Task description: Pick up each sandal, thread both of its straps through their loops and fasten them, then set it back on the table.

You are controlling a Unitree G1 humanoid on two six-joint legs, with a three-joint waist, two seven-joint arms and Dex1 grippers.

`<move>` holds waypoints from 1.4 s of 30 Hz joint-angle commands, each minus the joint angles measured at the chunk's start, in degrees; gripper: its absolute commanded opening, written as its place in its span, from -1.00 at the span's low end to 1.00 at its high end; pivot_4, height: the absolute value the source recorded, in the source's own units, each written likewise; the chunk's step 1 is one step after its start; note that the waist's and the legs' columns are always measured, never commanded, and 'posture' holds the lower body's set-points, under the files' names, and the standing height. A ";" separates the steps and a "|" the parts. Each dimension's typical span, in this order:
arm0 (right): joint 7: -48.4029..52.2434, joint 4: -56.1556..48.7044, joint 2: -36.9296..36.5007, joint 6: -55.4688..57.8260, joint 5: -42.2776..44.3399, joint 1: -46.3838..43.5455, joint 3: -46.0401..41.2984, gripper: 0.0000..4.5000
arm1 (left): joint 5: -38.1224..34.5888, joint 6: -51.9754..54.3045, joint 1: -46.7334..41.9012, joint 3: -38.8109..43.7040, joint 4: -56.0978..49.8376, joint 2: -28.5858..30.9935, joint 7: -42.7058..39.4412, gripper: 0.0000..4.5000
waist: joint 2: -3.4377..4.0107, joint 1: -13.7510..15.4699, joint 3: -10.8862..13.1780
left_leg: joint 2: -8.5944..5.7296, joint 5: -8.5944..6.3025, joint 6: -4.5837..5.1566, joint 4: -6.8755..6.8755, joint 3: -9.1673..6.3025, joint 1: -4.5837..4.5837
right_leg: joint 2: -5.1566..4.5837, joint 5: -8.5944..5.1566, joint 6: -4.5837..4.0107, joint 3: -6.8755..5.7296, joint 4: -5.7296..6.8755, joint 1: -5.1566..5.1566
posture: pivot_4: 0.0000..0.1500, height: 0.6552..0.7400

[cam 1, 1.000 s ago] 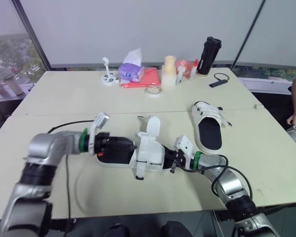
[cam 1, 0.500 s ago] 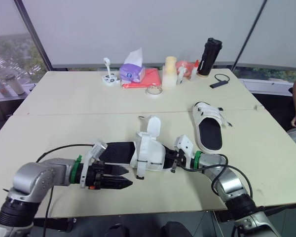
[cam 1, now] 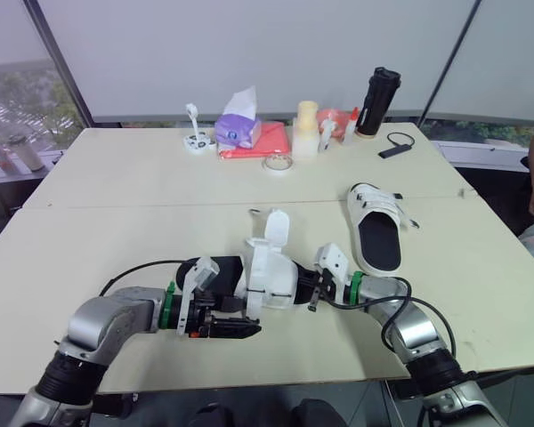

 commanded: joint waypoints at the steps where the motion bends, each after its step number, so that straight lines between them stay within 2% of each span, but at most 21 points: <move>1: -1.13 3.30 -0.08 2.58 -3.00 2.17 2.26 -1.00 | -0.29 -0.87 -0.99 -0.02 -0.02 -0.28 -0.56 0.54 | 0.00 -0.01 0.00 | 0.00 0.00 0.00 -0.02 0.00 0.00 | 0.00 0.00 0.00 0.00 -0.01 0.00 | 1.00 1.00; 5: -1.20 3.09 -0.08 2.58 -3.04 2.39 2.25 -1.00 | -1.44 0.35 -0.91 0.39 -0.04 -0.85 0.03 -0.36 | -0.01 -0.05 -0.02 | -0.01 0.03 -0.04 -0.27 0.01 0.04 | 0.00 0.02 -0.01 -0.01 -0.20 0.00 | 1.00 1.00; 6: -1.23 3.11 -0.05 2.56 -3.05 2.41 2.25 -1.00 | -1.19 0.18 -0.82 0.25 -0.13 -0.89 0.17 -0.63 | -0.01 -0.06 -0.02 | -0.01 0.03 -0.04 -0.30 0.01 0.04 | 0.00 0.02 -0.01 -0.02 -0.23 0.00 | 1.00 1.00; 8: -1.28 3.24 0.06 2.49 -3.09 2.40 2.27 -1.00 | -1.19 0.52 -0.71 0.25 -0.48 -1.06 0.54 -0.98 | -0.01 0.02 -0.04 | -0.01 0.04 -0.04 -0.35 0.01 0.05 | 0.00 0.02 -0.01 -0.03 -0.28 0.00 | 1.00 1.00; 14: -1.37 3.52 0.26 2.40 -3.11 2.29 2.36 -1.00 | -4.34 4.81 1.47 1.03 -3.89 1.76 -0.28 -0.98 | -0.01 -0.13 -0.06 | 0.00 0.04 -0.05 -0.41 0.01 0.06 | -0.03 0.05 -0.06 -0.09 -0.42 0.04 | 1.00 1.00; 22: -1.19 4.43 0.31 2.02 -3.28 1.90 2.40 -1.00 | -5.63 4.38 7.47 -1.39 -9.07 14.03 -10.21 -0.98 | 0.00 -0.48 -0.06 | 0.01 0.05 -0.12 -0.53 0.02 0.06 | -0.09 0.06 -0.12 -0.12 -0.49 -0.01 | 1.00 1.00; 26: -1.14 4.81 0.28 1.89 -3.35 1.62 2.45 -1.00 | -5.06 2.12 8.47 -1.99 -9.07 17.46 -13.82 -0.98 | 0.02 -0.70 -0.06 | 0.01 -0.03 -0.28 -0.62 0.02 0.06 | -0.14 0.10 -0.19 -0.17 -0.65 -0.01 | 1.00 1.00; 34: -1.30 5.35 -0.09 1.55 -3.20 1.38 2.47 -1.00 | -7.55 1.84 7.17 -1.37 -11.39 17.55 -15.21 -0.98 | 0.02 -1.28 -0.07 | 0.01 0.07 -0.16 -0.86 0.08 0.02 | -0.15 0.10 -0.19 -0.17 -0.73 -0.15 | 1.00 1.00; 42: -1.35 5.90 -0.21 1.31 -3.56 1.21 2.69 -1.00 | -16.39 6.04 1.80 4.72 -11.27 13.32 -11.25 -0.98 | 0.00 -1.21 -0.07 | 0.01 0.09 -0.16 -0.83 0.09 0.03 | -0.15 0.11 -0.18 -0.17 -0.73 -0.11 | 1.00 1.00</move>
